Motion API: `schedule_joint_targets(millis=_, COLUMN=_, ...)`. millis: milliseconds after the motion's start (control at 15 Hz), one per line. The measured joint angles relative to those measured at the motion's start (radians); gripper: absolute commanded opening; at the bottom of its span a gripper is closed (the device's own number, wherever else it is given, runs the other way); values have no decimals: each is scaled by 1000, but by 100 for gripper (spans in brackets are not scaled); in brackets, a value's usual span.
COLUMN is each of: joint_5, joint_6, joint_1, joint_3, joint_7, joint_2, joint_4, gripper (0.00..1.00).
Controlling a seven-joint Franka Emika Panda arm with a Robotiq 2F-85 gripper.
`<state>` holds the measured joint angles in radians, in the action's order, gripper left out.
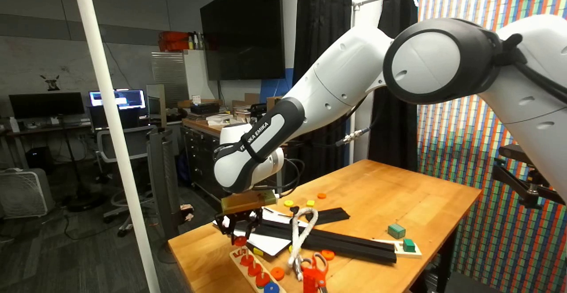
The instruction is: Put an orange disc on the empty rod of the wooden rack
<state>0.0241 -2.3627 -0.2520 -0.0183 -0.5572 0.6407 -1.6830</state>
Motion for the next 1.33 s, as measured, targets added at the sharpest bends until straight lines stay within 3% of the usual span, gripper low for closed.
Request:
schedule_joint_targets(millis=333, joint_5=31, joint_6=1, joint_1=18, joint_3=17, joint_7=36, joint_2=24, joint_4=7, gripper=19)
schedule_joint_targets(millis=400, joint_5=37, joint_6=2, joint_1=20, joint_3=18, joint_7=40, joint_2=26, joint_4=8, gripper=69)
schedule_joint_targets(millis=533, joint_5=44, joint_6=6, joint_1=22, joint_3=18, joint_7=43, joint_2=31, joint_4=12, gripper=77)
schedule_joint_targets(millis=733, joint_5=53, joint_6=19, joint_1=25, joint_3=19, joint_7=44, joint_2=35, joint_4=17, gripper=99)
schedule_joint_targets(millis=1333, joint_5=56, joint_6=24, joint_1=22, joint_3=4, joint_7=33, joint_2=-4, joint_4=20, gripper=100)
